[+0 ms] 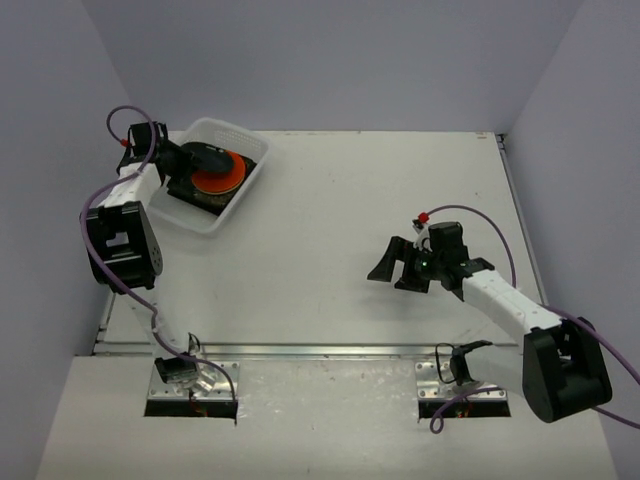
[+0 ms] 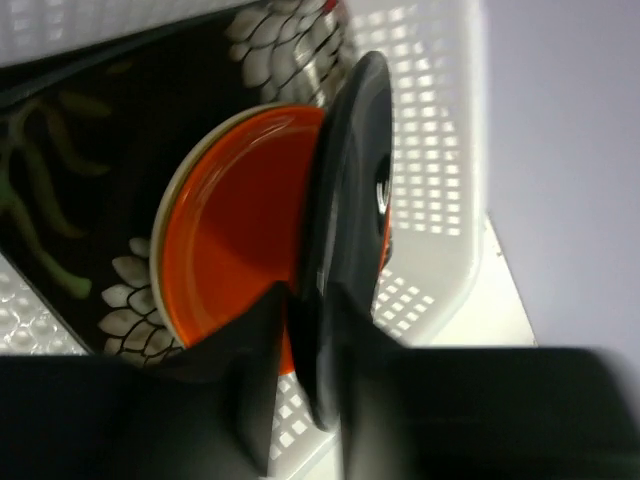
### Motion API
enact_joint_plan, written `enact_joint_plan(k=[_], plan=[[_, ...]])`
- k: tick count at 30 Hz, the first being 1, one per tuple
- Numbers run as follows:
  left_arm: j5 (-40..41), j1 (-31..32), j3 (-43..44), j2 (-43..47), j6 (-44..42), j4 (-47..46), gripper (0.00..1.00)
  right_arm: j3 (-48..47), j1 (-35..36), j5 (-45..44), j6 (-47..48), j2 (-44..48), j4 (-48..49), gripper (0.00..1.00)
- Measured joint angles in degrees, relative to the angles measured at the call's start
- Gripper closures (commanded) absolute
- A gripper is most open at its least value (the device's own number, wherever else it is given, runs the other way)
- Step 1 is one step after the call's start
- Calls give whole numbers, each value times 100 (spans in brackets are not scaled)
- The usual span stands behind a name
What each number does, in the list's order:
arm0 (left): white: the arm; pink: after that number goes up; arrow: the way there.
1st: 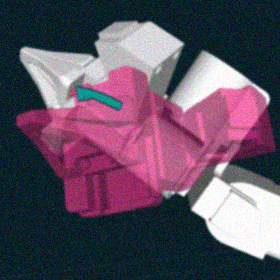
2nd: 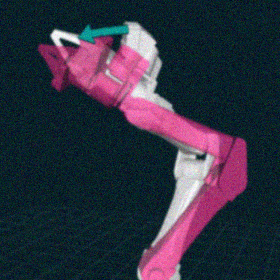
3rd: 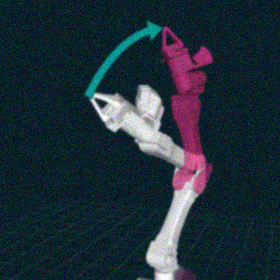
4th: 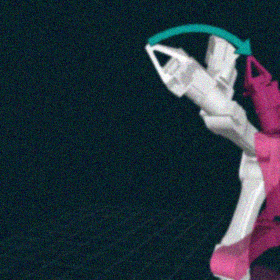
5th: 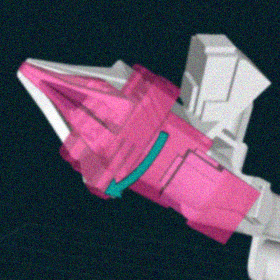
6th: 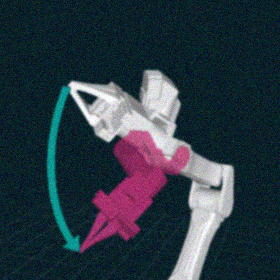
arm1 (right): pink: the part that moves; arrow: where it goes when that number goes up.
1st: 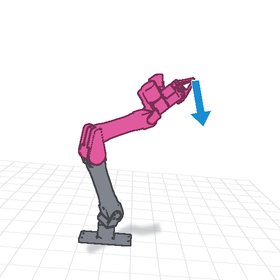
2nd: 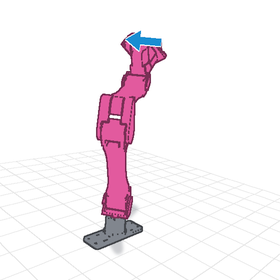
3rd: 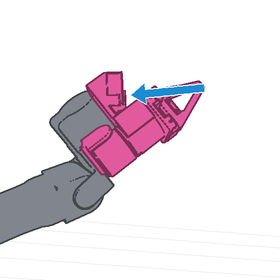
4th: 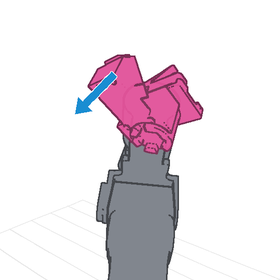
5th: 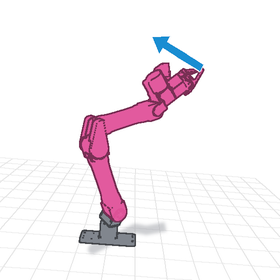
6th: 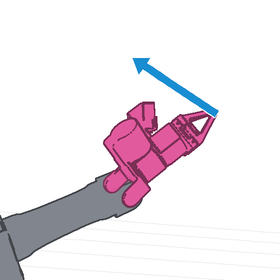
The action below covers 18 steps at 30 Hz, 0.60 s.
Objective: Place the plates into the plastic bin on the countertop
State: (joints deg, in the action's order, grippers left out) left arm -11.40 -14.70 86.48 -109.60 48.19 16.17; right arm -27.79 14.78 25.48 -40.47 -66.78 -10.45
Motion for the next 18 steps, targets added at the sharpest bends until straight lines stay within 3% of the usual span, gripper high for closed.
enact_joint_plan(k=[2,5,6,8,18], plan=[[-44,0,-1,-113,-14,215,47,0,-8,-37,35,9,-33,1],[-149,0,0,-125,-41,352,9,-2,-8,-82,73,8,-73,1],[-174,0,0,-110,-60,344,4,-2,-8,-85,81,1,-80,1],[-226,0,-2,-79,-100,347,0,-7,-8,-87,96,-24,-83,1],[-100,-2,-80,532,-508,705,0,-425,-8,-291,325,-122,-567,1]])
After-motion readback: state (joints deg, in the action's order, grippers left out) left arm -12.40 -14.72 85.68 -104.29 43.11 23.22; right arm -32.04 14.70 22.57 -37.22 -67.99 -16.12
